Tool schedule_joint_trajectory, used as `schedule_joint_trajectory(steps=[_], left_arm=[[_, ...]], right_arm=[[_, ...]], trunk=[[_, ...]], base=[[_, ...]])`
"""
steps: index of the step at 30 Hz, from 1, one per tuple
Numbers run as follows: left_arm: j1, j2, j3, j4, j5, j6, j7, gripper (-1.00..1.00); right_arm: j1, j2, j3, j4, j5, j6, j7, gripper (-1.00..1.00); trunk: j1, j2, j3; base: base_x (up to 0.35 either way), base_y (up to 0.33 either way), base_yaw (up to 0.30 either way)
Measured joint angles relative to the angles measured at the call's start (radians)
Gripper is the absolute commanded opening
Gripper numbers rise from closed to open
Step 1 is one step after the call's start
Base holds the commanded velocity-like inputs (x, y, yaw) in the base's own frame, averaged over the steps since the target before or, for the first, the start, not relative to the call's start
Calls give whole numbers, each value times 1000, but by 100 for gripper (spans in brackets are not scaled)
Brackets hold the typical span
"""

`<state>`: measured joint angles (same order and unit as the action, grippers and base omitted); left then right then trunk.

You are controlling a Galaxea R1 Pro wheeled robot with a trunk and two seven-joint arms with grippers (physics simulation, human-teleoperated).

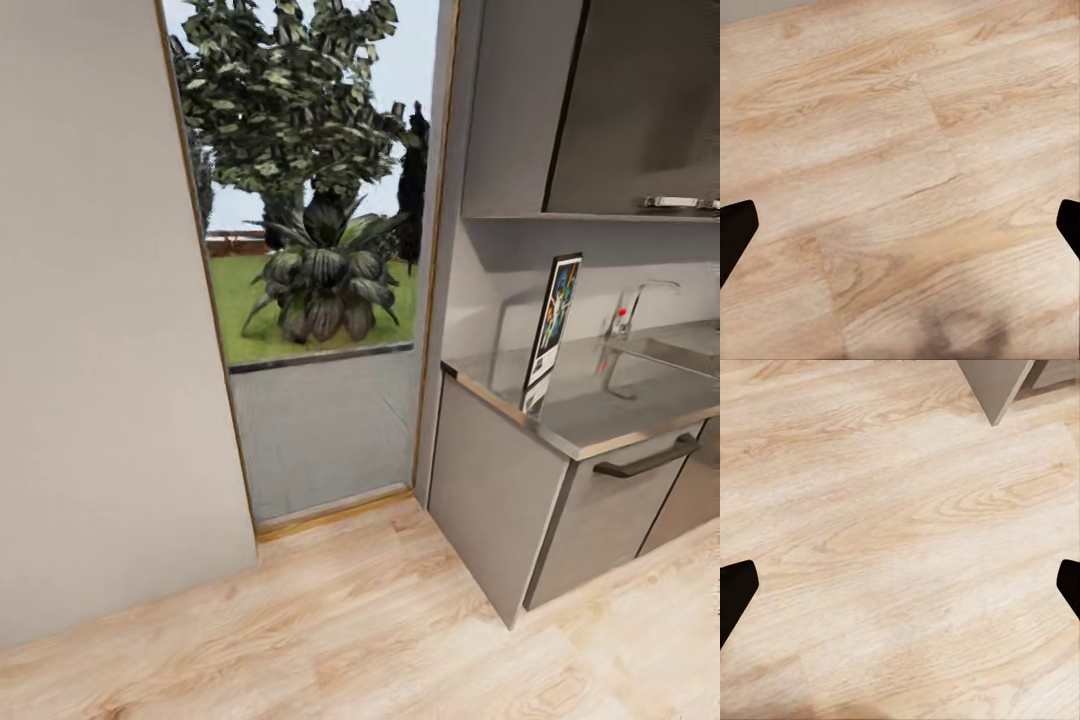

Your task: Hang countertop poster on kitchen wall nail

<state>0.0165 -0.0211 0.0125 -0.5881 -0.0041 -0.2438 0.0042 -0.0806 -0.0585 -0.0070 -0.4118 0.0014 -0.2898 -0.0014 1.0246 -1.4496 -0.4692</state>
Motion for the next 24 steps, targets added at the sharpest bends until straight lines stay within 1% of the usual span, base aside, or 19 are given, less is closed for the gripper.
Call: schedule_joint_trajectory(steps=[6, 24], left_arm=[[0, 0, 0, 0, 0, 0, 0, 100], [0, 0, 0, 0, 0, 0, 0, 100]], right_arm=[[0, -1, 0, 0, 0, 0, 0, 100], [0, -1, 0, 0, -3, 0, 0, 100]], trunk=[[0, 0, 0], [0, 0, 0]], base=[[79, 96, -291], [4, 5, -300]])
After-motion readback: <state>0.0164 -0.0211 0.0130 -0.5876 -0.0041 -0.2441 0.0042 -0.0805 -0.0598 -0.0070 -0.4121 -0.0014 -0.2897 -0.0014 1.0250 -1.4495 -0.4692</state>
